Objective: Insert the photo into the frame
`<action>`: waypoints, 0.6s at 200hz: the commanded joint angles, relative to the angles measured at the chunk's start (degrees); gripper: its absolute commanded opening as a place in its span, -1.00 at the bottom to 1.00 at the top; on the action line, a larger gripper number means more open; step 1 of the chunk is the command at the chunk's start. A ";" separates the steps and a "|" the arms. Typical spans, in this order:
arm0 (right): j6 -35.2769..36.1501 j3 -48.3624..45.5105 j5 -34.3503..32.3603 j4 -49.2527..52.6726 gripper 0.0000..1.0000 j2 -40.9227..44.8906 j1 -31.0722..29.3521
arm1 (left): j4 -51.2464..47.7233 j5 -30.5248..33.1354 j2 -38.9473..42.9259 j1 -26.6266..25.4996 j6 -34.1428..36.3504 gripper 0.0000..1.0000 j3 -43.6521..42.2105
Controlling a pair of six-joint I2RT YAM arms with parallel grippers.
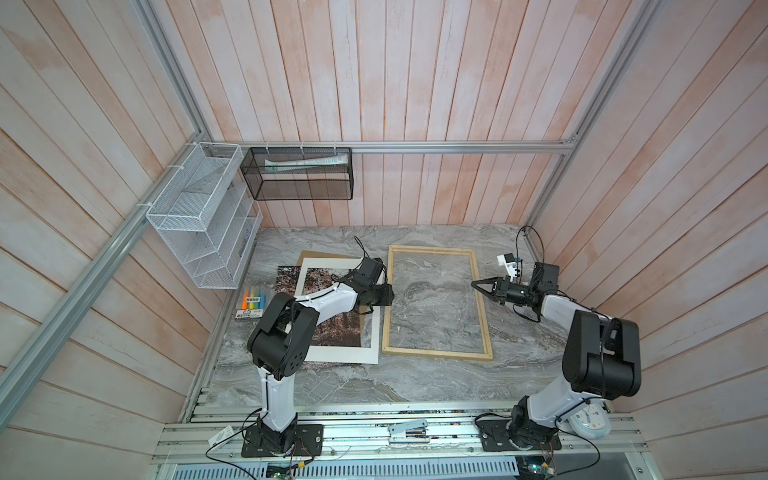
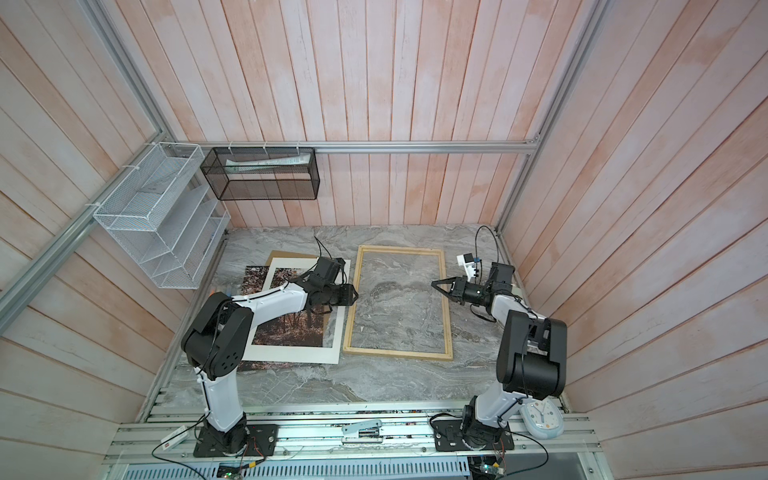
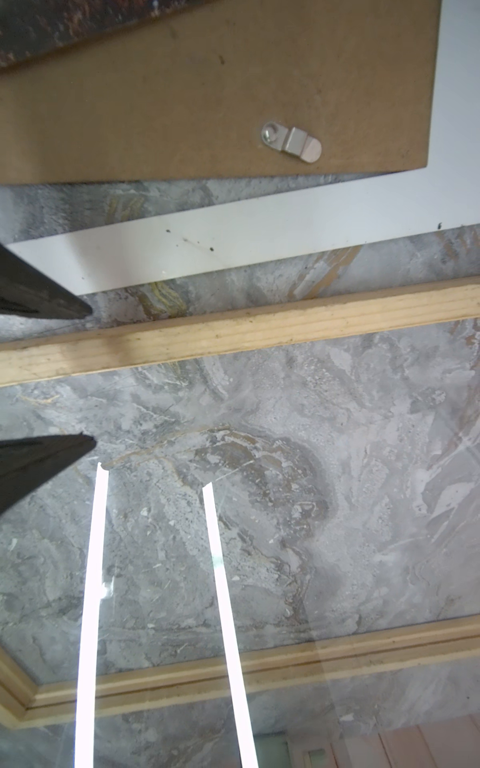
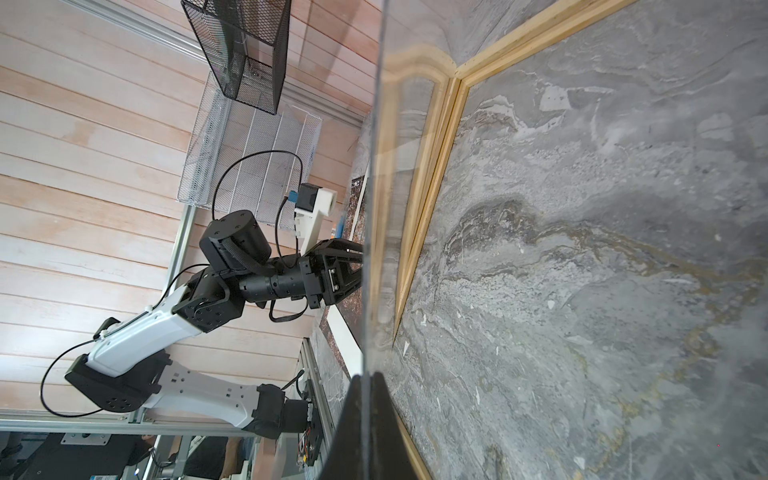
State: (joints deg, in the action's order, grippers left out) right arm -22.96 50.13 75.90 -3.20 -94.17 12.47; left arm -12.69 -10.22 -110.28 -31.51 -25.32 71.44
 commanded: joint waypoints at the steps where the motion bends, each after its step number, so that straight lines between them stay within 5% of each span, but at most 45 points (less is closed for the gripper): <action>1: -1.60 -0.37 3.52 -3.87 -1.00 2.06 0.05 | 1.04 -0.44 -0.56 -0.07 -0.35 -0.06 -1.04; 120: -8.50 -2.47 5.03 -11.85 -1.00 3.46 -0.09 | 1.37 -0.38 -0.28 -0.75 -0.72 -0.06 -1.53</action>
State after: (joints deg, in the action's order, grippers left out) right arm -30.00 48.16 77.84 -11.09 -92.14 12.47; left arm -12.16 -10.24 -110.28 -32.05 -25.76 70.91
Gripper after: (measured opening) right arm 0.045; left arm 0.473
